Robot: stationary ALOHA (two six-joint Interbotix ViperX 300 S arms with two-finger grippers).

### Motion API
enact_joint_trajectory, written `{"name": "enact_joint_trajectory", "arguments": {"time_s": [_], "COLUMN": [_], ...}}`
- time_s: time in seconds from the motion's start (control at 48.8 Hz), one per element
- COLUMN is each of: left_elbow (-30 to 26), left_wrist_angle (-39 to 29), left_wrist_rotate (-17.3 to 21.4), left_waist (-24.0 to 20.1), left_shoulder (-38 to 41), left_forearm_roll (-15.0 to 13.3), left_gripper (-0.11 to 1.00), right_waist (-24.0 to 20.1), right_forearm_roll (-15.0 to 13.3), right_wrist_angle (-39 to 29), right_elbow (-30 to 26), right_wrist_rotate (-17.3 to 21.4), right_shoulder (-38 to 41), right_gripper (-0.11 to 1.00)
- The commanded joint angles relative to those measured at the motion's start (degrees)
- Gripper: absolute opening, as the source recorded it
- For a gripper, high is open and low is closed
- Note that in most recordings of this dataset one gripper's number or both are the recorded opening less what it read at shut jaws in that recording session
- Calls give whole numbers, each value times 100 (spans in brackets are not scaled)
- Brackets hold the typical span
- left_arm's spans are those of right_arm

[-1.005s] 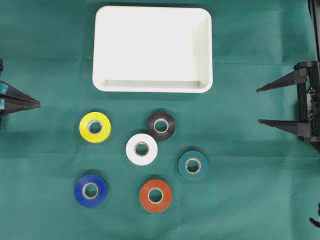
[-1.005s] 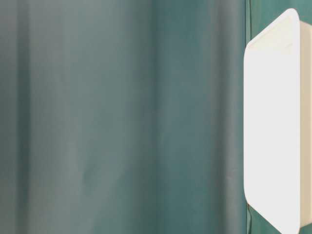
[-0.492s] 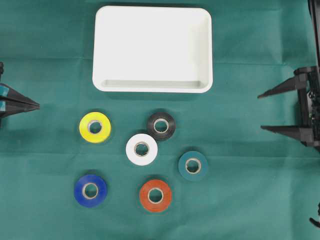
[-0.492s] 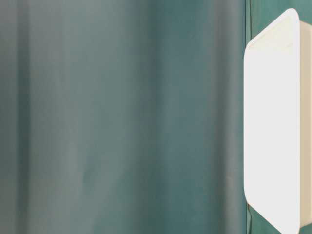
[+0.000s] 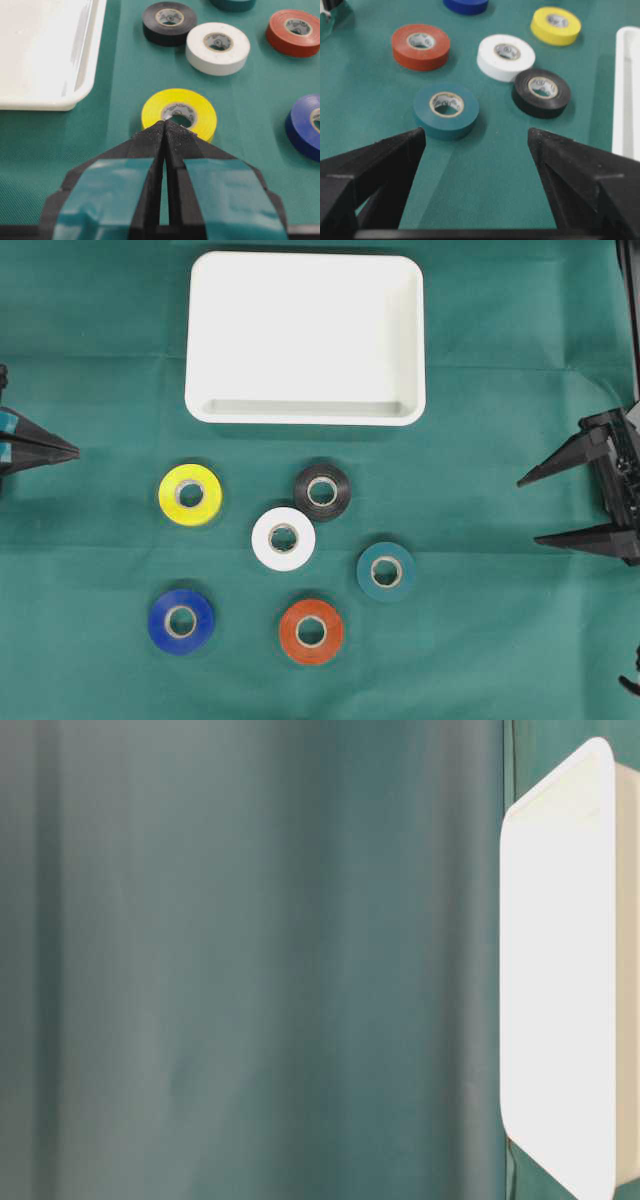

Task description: Put the tape into the white case with the right arm.

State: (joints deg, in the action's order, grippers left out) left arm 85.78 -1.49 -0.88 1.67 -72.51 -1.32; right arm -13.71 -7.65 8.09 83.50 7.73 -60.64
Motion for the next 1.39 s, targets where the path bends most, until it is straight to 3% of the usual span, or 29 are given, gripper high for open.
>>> {"name": "enact_joint_trajectory", "arguments": {"time_s": [0.0,0.185,0.738,1.025,1.374], "left_elbow": [-62,-62,-62,-53,-44], "left_wrist_angle": [44,53,53,53,53], "left_wrist_rotate": [0,0,0,0,0], "left_waist": [18,18,9,18,18], "left_shoulder": [44,44,35,44,44], "left_forearm_roll": [-9,-9,-9,-9,-9], "left_gripper": [0,0,0,0,0], "right_waist": [-18,-26,-26,-158,-316], "right_forearm_roll": [-9,-9,-18,-158,-193], "right_wrist_angle": [-62,-791,-686,-105,422], "right_elbow": [-70,-237,-422,-949,-2057], "right_wrist_rotate": [26,123,141,123,158], "right_shoulder": [88,369,800,1960,3832], "right_gripper": [68,68,68,68,68]}}
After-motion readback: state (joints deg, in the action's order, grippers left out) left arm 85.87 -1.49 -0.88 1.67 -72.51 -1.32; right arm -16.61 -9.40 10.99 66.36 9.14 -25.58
